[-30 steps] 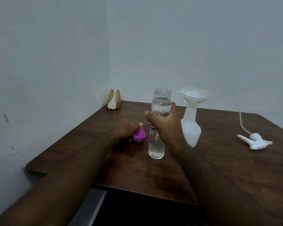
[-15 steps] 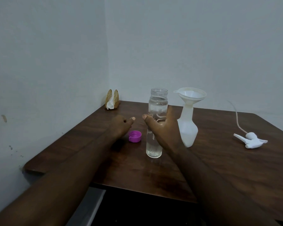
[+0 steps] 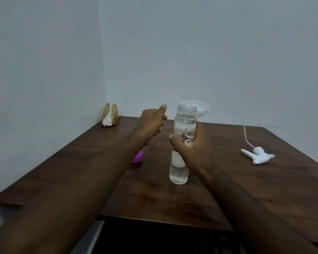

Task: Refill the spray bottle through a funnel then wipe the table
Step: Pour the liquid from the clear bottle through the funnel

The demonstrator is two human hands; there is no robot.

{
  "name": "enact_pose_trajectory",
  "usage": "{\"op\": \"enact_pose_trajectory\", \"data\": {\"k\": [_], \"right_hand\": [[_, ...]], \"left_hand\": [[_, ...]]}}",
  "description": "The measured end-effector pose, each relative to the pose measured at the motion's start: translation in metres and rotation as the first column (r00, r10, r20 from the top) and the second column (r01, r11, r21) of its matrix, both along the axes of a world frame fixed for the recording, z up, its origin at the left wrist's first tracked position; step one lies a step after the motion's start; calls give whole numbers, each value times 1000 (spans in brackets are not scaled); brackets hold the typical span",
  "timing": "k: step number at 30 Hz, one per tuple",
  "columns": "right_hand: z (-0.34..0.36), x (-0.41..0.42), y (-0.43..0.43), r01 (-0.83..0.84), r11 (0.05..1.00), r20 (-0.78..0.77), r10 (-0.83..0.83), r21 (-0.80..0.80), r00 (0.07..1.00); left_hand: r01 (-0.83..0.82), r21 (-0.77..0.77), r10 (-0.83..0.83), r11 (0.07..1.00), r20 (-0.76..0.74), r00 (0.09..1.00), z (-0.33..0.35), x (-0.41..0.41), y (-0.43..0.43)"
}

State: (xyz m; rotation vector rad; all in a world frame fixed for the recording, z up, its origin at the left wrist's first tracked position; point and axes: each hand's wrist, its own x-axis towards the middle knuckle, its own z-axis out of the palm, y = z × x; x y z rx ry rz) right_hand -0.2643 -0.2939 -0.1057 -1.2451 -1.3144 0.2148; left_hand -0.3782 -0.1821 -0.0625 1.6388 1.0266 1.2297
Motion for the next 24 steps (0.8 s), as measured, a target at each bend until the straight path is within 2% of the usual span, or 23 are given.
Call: {"op": "enact_pose_trajectory", "data": {"k": [5, 14, 24], "right_hand": [[0, 29, -15, 69, 998, 32, -69, -1, 997], [4, 75, -18, 176, 983, 40, -174, -48, 984], [13, 81, -21, 140, 978, 67, -131, -152, 989]], "left_hand": [[17, -124, -15, 992, 14, 1000, 13, 18, -5], [97, -133, -90, 986, 61, 994, 27, 36, -11], [145, -185, -112, 972, 177, 978, 24, 38, -9]]}}
